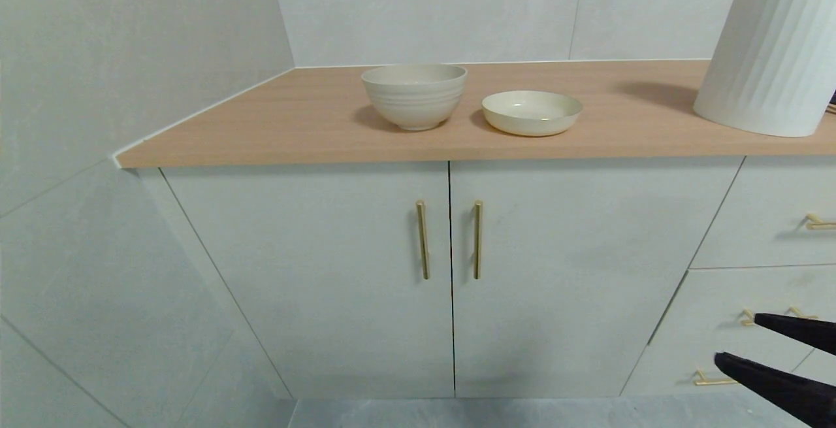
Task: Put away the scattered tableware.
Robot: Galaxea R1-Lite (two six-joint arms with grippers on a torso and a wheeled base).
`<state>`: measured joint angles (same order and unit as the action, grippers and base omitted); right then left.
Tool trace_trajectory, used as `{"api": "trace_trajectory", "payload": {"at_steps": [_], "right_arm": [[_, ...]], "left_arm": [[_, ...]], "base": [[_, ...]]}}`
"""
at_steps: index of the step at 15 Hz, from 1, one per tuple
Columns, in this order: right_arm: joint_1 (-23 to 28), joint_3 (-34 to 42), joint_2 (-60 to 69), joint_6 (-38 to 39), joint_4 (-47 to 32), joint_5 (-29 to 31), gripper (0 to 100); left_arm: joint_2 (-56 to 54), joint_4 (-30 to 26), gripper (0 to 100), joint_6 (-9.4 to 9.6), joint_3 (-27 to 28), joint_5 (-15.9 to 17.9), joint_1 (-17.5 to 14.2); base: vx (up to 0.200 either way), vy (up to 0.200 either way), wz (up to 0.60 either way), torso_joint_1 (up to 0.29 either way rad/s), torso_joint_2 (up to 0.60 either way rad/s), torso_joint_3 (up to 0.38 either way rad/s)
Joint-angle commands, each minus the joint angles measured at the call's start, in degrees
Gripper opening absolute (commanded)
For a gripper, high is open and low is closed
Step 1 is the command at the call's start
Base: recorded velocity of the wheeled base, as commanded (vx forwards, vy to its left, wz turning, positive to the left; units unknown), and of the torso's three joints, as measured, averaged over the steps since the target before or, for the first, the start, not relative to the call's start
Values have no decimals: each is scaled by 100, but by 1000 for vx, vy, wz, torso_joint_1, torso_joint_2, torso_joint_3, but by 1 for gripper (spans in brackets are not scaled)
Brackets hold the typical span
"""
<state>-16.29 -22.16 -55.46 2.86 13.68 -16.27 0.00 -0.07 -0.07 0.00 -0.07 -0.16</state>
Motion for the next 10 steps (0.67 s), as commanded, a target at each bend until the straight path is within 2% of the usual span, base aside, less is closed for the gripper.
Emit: {"api": "trace_trajectory", "payload": {"at_steps": [1,7,10], "right_arm": [[-481,-464,-1723,4,786,37,100],[-1078,-1282,-3200,21,1313,37,100],[-1360,-1458,-3938,30,1911,45,100]], "left_arm": [[0,-1,100,-1,0,-1,-2],[0,-1,100,-1,0,-1,-2],[0,-1,100,-1,0,-1,-2]], "base": [[0,0,0,0,0,0],[0,0,0,0,0,0],[0,0,0,0,0,0]]}}
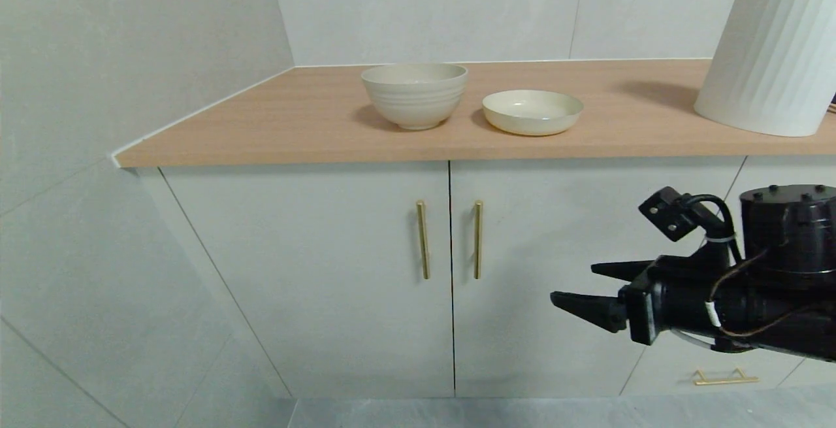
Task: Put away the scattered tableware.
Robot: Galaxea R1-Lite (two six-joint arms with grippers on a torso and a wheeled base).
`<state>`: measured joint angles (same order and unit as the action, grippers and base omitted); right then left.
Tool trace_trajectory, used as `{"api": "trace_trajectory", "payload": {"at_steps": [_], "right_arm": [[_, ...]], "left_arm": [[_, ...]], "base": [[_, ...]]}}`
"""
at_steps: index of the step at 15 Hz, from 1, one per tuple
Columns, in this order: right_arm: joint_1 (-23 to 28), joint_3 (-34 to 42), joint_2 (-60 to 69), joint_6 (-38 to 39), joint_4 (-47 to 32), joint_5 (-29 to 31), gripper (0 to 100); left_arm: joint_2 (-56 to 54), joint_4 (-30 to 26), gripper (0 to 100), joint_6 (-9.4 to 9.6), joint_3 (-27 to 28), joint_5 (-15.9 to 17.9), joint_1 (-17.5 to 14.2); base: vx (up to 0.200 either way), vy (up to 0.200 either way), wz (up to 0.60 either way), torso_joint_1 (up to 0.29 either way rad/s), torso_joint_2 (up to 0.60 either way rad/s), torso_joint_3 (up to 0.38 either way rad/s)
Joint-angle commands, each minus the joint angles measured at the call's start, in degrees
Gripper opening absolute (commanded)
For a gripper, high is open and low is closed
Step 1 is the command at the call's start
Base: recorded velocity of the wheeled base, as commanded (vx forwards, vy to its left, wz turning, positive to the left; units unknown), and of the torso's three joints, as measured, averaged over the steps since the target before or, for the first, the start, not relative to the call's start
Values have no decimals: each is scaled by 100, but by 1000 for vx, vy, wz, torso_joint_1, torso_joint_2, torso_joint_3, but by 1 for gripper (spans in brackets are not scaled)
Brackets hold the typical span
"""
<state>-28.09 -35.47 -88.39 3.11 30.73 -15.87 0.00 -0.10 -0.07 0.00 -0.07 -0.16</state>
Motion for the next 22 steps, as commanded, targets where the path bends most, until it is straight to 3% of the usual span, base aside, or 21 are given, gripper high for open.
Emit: {"api": "trace_trajectory", "payload": {"at_steps": [1,3,9,22], "right_arm": [[-206,-162,-802,6,416,5,100],[-232,-399,-1189,93,768,5,100],[-470,-1410,-2006,744,812,-30,100],[-786,-2069,-2789,1482,1884,-4,100]], "left_arm": [[0,1,100,-1,0,-1,-2],[0,1,100,-1,0,-1,-2],[0,1,100,7,0,-1,-2],[0,1,100,16,0,7,-2]], "base": [[0,0,0,0,0,0],[0,0,0,0,0,0],[0,0,0,0,0,0],[0,0,0,0,0,0]]}}
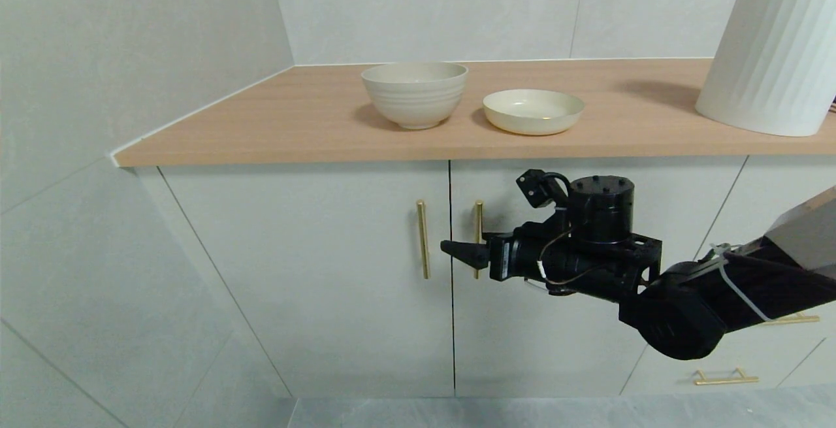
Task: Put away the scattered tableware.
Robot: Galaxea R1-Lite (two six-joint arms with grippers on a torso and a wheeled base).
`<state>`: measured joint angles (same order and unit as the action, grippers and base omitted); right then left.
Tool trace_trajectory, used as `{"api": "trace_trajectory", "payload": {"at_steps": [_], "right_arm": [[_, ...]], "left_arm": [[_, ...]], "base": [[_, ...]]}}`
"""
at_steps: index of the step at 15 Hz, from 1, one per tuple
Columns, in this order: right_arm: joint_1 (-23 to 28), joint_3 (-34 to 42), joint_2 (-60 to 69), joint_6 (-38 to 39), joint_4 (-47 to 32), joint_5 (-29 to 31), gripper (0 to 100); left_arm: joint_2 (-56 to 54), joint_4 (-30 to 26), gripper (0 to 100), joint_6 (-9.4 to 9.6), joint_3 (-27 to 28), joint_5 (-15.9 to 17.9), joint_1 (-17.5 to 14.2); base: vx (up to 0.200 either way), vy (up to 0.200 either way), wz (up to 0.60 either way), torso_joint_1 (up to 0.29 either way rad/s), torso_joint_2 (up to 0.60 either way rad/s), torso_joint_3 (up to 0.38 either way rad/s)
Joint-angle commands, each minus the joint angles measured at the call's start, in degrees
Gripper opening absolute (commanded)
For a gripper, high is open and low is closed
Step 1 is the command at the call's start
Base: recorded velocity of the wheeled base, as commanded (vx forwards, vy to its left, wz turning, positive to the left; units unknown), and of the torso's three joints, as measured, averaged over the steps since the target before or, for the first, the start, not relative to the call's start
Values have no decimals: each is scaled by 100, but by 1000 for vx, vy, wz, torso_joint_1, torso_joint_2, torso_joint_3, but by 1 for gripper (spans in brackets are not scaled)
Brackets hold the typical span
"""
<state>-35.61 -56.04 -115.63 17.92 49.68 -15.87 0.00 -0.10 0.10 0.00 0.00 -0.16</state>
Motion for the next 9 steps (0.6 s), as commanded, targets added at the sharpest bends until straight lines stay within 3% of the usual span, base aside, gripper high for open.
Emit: {"api": "trace_trajectory", "payload": {"at_steps": [1,9], "right_arm": [[-51,-21,-153,19,95,-4,100],[-289,76,-135,309,517,5,100]], "left_arm": [[0,1,100,-1,0,-9,-2],[0,1,100,-10,0,0,-2]], "base": [[0,0,0,0,0,0],[0,0,0,0,0,0]]}}
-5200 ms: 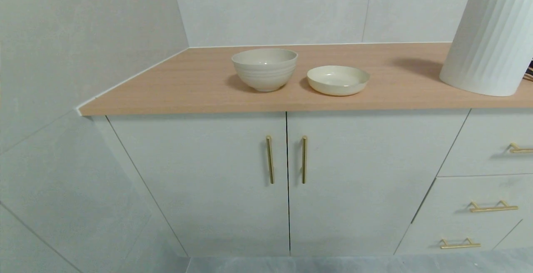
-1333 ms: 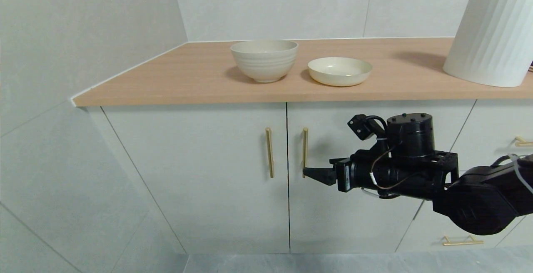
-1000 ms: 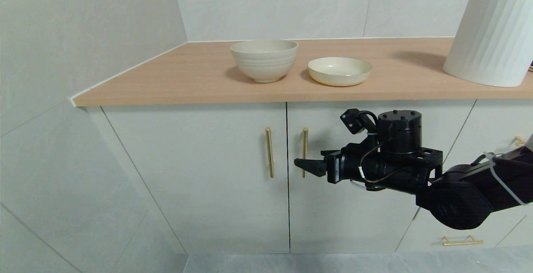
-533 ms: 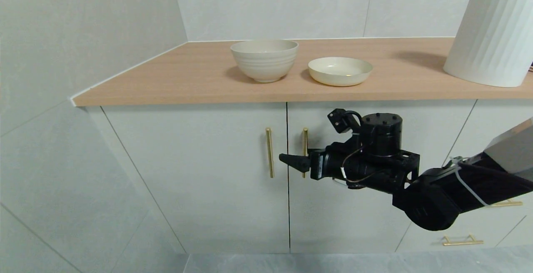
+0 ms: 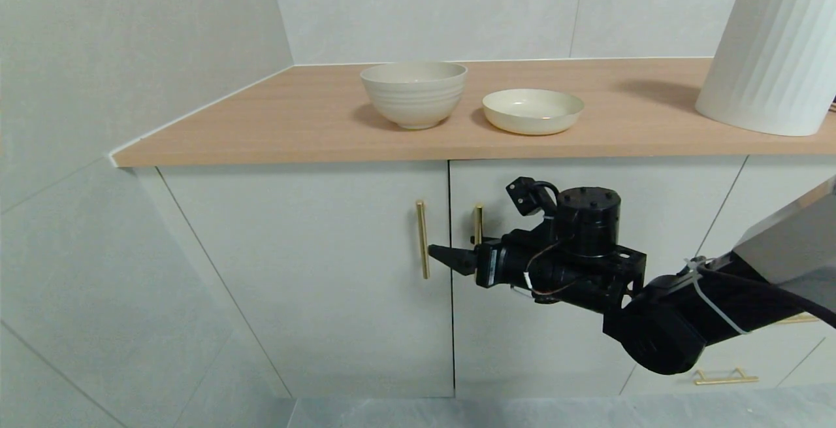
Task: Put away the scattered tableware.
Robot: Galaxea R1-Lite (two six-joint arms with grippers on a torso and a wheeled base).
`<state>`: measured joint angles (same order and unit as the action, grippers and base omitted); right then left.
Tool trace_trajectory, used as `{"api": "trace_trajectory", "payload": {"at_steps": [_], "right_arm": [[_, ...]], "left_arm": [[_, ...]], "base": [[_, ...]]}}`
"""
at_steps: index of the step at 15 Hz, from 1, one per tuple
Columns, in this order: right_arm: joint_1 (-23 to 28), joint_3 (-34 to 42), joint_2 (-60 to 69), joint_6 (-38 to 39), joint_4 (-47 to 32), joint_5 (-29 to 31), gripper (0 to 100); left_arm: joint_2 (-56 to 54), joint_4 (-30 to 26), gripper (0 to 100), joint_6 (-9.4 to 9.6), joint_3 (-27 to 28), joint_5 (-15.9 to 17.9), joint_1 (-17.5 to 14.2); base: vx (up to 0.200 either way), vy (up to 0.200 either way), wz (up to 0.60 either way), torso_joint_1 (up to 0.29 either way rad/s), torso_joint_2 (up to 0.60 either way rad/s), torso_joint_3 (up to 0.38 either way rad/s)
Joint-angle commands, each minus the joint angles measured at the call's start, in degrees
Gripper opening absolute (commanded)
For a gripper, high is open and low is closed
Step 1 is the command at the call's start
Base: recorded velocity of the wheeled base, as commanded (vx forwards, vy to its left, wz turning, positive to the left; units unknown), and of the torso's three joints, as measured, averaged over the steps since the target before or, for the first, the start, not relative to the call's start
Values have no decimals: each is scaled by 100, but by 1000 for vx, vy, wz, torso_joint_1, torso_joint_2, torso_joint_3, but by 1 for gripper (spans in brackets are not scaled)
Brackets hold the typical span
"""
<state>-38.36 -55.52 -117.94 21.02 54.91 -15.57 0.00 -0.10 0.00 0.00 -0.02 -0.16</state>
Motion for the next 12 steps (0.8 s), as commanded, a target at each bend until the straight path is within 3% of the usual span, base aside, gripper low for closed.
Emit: {"api": "trace_trajectory", "payload": {"at_steps": [1,10,12], "right_arm": [[-13,76,131,8,3,-34,100],[-251,1087,1019,60,170,-219,100],[-251,1289,1344,96,117,-737,100]], "left_arm": [[0,1,100,0,0,-6,-2],[0,1,100,-9,0,-6,-2],[0,1,100,-9,0,2,-2]], "base": [[0,0,0,0,0,0],[0,0,0,0,0,0],[0,0,0,0,0,0]]}}
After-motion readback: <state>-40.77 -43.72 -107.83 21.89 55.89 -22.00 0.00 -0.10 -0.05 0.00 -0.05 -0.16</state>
